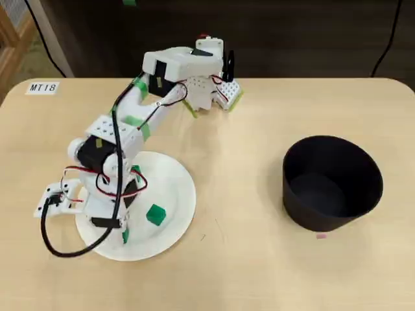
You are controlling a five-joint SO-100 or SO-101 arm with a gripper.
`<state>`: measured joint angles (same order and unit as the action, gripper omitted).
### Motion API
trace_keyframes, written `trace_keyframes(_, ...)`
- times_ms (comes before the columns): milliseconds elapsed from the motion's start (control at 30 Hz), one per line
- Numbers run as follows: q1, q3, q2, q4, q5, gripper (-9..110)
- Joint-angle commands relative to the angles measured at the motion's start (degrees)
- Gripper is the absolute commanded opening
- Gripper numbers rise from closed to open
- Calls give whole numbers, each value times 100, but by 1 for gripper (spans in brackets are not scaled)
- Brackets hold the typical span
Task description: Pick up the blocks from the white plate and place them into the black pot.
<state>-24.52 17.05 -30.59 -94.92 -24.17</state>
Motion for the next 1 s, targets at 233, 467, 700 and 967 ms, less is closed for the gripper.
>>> trace_keyframes(233,105,-1107,-185,-9,158,-2)
trace_keyframes(467,738,-1107,-1538,-53,536,-2)
trace_keyframes(700,2417,97,-3577,-53,1072,-2)
trace_keyframes(967,5124,2514,-5897,185,1406,-2)
